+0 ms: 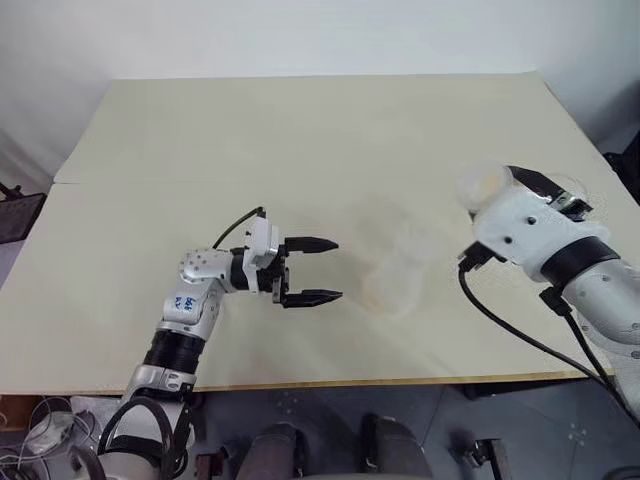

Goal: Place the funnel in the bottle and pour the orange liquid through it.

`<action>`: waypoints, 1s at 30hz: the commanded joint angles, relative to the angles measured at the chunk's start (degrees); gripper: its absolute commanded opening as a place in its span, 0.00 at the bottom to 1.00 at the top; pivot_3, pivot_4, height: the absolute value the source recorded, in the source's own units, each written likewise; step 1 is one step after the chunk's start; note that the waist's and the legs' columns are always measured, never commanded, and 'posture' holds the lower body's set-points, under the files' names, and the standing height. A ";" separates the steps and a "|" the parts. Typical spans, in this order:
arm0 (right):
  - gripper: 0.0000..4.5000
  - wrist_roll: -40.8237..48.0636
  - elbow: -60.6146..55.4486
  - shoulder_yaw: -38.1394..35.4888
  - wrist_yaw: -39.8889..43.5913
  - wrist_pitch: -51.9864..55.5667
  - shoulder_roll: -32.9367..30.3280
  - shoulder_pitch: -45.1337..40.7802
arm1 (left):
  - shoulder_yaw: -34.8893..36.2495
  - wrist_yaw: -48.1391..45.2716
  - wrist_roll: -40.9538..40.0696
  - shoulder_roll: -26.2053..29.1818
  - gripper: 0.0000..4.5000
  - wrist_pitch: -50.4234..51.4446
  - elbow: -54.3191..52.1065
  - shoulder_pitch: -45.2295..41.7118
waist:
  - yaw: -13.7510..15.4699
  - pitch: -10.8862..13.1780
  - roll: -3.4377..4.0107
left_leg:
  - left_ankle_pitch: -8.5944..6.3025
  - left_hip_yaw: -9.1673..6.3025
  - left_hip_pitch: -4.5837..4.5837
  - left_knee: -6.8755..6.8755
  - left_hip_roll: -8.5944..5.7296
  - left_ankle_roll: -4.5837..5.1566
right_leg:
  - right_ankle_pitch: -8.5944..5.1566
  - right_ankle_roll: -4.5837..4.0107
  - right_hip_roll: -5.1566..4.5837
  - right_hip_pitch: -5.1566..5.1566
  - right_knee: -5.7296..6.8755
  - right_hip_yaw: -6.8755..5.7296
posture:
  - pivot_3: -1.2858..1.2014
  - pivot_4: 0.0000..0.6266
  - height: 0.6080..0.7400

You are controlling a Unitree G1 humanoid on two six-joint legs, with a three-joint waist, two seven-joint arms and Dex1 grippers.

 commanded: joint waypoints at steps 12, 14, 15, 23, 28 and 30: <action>0.54 -16.70 0.62 2.54 9.15 -11.24 -8.68 -0.67 | 0.50 0.48 0.26 -1.89 1.00 -1.94 1.80 -1.00 | 0.01 0.03 -0.05 | 0.00 -0.02 -0.01 0.01 0.01 0.00 | 0.00 0.00 0.00 0.01 -0.05 -0.04 | 0.52 0.24 1.00; 0.54 -18.42 0.46 2.45 10.15 -12.48 -8.46 -0.01 | 0.45 0.31 0.30 -2.09 1.00 -2.11 2.19 -1.24 | 0.02 0.03 -0.06 | 0.00 -0.02 -0.01 0.01 0.01 -0.01 | 0.00 0.00 0.00 0.01 -0.05 -0.05 | 0.52 0.24 1.00; 0.54 -19.30 0.35 2.43 10.68 -13.07 -8.45 0.37 | 0.45 0.24 0.29 -2.17 1.00 -2.15 2.37 -1.36 | 0.02 0.03 -0.05 | 0.00 -0.02 -0.01 0.01 0.01 -0.01 | 0.00 0.00 0.00 0.01 -0.04 -0.04 | 0.52 0.24 1.00; 0.54 -25.78 0.55 0.49 13.54 -17.39 -6.79 3.12 | 0.53 -0.18 0.31 -2.67 1.00 -2.60 3.90 -2.40 | 0.05 0.04 -0.07 | 0.01 -0.02 -0.02 0.01 0.01 -0.02 | 0.00 0.00 0.00 0.01 -0.04 -0.06 | 0.52 0.24 1.00; 0.54 -30.36 1.93 -0.09 14.49 -21.32 -5.61 4.06 | 0.53 -0.34 0.31 -2.84 1.00 -2.56 4.15 -2.70 | 0.01 0.04 -0.07 | 0.01 -0.01 -0.02 0.01 0.01 -0.02 | 0.00 0.00 0.01 0.01 -0.04 -0.06 | 0.52 0.24 1.00; 0.54 -32.17 2.51 -0.33 15.04 -23.18 -5.28 4.46 | 0.55 -0.35 0.35 -2.90 1.00 -2.56 4.25 -2.81 | 0.02 0.04 -0.07 | 0.01 -0.02 -0.02 0.01 0.01 -0.02 | 0.00 0.00 0.01 0.01 -0.04 -0.08 | 0.52 0.24 1.00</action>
